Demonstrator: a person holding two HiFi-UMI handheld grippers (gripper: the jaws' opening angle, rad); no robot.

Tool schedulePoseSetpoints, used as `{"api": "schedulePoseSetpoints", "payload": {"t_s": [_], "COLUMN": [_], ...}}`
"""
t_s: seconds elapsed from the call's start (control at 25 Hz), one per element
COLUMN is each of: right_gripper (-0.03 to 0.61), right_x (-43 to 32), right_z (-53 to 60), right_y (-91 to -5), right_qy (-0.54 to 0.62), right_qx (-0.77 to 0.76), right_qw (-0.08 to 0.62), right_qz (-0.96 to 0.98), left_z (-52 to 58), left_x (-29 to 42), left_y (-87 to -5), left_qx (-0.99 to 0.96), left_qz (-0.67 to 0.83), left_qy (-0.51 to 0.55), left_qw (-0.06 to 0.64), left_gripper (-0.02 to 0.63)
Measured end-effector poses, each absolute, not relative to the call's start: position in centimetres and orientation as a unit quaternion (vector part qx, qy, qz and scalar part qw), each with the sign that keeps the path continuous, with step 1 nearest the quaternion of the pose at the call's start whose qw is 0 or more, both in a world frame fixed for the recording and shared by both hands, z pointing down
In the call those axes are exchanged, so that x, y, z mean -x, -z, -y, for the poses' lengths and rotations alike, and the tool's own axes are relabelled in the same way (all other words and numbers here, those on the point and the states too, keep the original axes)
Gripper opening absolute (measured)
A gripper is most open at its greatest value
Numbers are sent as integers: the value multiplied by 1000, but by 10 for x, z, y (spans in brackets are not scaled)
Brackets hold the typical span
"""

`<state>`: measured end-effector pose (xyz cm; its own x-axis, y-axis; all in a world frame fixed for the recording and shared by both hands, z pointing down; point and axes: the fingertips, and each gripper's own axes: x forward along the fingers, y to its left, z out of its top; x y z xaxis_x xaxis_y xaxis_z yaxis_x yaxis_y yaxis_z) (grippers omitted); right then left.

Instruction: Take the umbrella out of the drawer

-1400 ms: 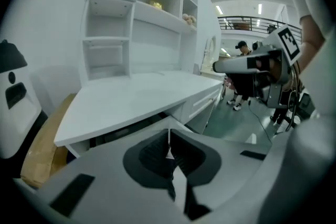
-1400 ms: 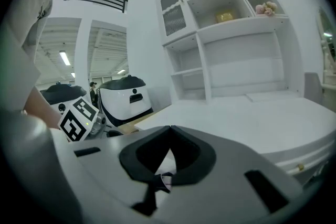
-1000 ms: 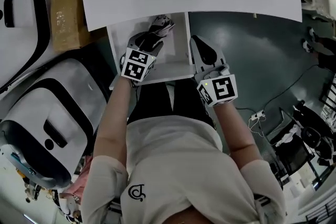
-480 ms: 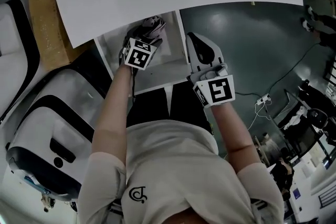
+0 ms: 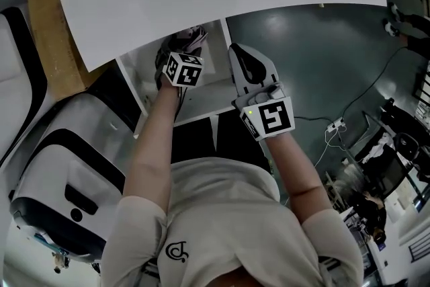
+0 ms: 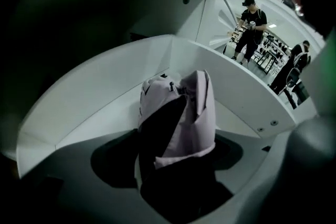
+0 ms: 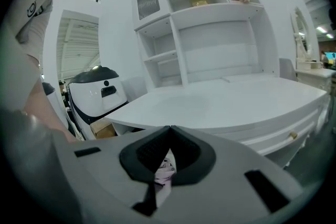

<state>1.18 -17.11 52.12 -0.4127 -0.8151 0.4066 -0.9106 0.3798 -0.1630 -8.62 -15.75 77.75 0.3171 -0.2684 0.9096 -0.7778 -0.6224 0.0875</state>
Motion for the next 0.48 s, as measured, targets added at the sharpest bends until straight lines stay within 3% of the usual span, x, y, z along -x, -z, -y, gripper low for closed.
{"api": "schedulePoseSetpoints", "payload": {"t_s": [0.16,0.48], "right_gripper": [6,6], "right_x": [-13,-29], "right_z": [168,169], "right_y": [-524,-522], "right_qy": [-193,-197], "right_qx": [-524,-524], "right_qw": [133,128], "right_qz": [819,819], "left_z": [156,148], "left_x": [92,83], "left_y": [-775,-760], "left_qx": [-751,-755], "left_qz": [367,338], "left_qy": [-476,-455], "left_qw": [274,330], "left_gripper": [277,235]}}
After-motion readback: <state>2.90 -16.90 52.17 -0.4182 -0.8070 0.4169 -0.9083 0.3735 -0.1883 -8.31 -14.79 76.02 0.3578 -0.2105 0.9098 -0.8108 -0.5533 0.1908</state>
